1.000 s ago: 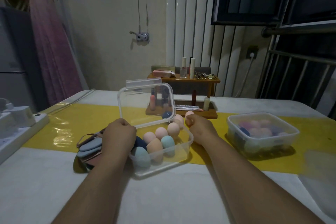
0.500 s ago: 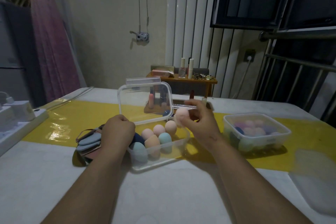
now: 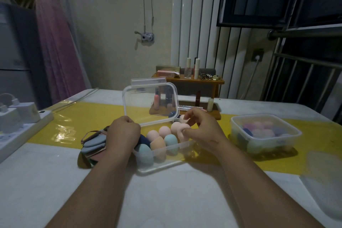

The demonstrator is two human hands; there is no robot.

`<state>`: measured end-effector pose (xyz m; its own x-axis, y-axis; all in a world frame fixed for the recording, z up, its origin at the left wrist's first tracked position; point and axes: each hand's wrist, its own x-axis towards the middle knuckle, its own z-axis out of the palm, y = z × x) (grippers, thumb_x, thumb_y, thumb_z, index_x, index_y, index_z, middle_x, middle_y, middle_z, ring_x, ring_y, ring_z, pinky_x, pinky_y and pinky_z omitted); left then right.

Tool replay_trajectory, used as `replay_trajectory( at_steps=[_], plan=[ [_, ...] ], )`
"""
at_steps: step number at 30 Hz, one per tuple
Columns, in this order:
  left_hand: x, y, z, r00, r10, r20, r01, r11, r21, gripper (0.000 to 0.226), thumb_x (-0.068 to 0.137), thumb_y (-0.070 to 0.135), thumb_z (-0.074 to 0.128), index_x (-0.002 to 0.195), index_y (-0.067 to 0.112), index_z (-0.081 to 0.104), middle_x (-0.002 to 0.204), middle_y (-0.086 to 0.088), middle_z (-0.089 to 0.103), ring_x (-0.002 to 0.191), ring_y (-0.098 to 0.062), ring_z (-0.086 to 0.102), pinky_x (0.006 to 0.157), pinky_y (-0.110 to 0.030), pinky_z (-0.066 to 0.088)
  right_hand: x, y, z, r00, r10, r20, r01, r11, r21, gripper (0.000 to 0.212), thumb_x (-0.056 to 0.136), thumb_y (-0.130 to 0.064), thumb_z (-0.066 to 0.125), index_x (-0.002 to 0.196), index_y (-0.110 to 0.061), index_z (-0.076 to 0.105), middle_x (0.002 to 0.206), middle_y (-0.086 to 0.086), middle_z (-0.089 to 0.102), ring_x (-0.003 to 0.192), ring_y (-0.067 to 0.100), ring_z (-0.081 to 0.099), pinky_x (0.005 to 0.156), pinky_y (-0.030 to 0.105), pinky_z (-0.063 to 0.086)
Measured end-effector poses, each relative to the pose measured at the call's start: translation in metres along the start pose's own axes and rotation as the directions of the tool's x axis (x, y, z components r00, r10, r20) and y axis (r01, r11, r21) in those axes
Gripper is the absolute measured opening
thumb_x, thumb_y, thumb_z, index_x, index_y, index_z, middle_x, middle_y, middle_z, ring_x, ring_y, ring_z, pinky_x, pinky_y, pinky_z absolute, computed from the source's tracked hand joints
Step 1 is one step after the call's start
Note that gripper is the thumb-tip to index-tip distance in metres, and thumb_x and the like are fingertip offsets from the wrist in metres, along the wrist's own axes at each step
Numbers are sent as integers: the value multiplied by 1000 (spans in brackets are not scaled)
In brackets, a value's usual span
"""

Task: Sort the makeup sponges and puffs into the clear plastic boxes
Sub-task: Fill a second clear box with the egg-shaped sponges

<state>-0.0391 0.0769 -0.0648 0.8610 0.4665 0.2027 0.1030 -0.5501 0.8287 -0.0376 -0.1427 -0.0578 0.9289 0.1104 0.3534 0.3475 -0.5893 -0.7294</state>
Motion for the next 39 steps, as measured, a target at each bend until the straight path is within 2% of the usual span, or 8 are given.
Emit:
replay_trajectory(
  at_steps=[5,11,18,22,25,32,36,39],
  plan=[
    [1,0,-1,1000,1,16,-1,1000,-2,11,78,2,49,74,9,58,76,-9,57,77,-31,52,59,-32,36,2,-16,0,996,72,47,-55,951,-305,10,71,-26,72,68,-26,62,81,-8,66,80,16,60,71,36,56],
    [1,0,-2,1000,11,19,-11,1000,14,11,78,2,50,72,9,56,75,-9,57,75,-30,51,55,-31,33,7,-42,4,972,189,139,-65,785,-616,15,73,-25,76,87,-27,71,93,-3,67,86,20,60,77,34,57],
    [1,-1,-1,1000,8,25,-8,1000,5,10,77,2,50,75,8,58,77,-11,59,78,-32,54,58,-31,37,14,-52,13,952,255,169,-52,679,-732,29,73,-21,80,99,-25,71,88,-1,62,80,23,61,74,32,56],
    [0,-1,-1,1000,10,17,-10,1000,5,10,77,2,50,76,7,59,76,-10,59,76,-30,53,57,-31,36,11,-47,14,947,282,150,-106,720,-686,35,72,-22,84,105,-25,73,104,1,64,89,24,63,84,36,58],
    [0,-1,0,1000,10,20,-10,1000,-3,10,77,2,50,76,7,59,76,-10,59,76,-31,53,57,-32,37,9,-40,13,976,210,58,-131,778,-615,29,75,-17,82,101,-25,73,114,0,54,95,24,59,79,34,53],
    [1,-2,1,1000,-12,14,12,999,-36,11,79,3,50,78,8,60,76,-8,59,77,-31,53,60,-33,39,10,-26,15,908,410,88,-363,873,-326,17,75,-19,79,92,-20,76,95,1,70,87,23,66,82,38,59],
    [1,-2,2,999,-32,-7,32,997,-65,12,79,4,50,79,8,61,76,-8,60,78,-31,55,64,-35,43,3,-16,11,928,359,97,-352,933,-79,12,74,-11,68,66,-18,74,82,3,69,82,23,63,65,33,52],
    [2,-3,3,999,-49,-20,47,994,-97,11,79,3,51,77,8,61,76,-9,60,79,-31,55,66,-36,46,-2,-13,10,949,312,46,-315,945,93,15,78,-10,62,66,-14,70,86,8,67,84,24,60,60,31,46]
  ],
)
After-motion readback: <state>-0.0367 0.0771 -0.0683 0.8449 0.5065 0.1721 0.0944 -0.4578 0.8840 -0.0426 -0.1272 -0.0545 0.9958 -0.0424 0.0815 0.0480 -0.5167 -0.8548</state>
